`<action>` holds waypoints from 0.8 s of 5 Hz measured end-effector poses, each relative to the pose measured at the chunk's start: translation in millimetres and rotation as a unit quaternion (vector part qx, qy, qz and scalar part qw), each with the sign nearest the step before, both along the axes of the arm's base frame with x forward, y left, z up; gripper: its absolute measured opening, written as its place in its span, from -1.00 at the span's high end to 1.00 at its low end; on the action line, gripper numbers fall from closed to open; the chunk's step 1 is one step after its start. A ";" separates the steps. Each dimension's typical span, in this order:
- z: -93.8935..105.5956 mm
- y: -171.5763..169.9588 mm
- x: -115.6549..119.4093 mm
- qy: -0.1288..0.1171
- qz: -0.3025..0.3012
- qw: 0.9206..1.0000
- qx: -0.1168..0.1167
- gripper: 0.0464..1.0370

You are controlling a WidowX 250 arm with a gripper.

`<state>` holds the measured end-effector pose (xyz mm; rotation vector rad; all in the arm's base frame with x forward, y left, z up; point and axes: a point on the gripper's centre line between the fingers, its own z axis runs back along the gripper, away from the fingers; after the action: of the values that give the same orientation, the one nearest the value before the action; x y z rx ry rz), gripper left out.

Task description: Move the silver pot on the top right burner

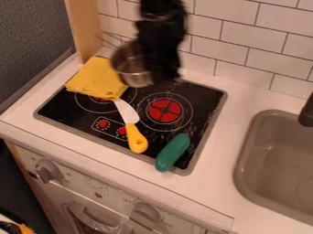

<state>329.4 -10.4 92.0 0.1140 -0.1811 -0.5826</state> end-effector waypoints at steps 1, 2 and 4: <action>-28.1 -33.0 25.0 0.038 -0.027 0.999 0.018 0.93; -47.5 -44.7 35.4 0.075 -0.023 0.997 0.022 0.93; -67.7 -37.9 48.0 0.131 0.002 0.991 0.018 0.47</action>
<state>377.4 -48.2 24.4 0.0719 0.0851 -0.5921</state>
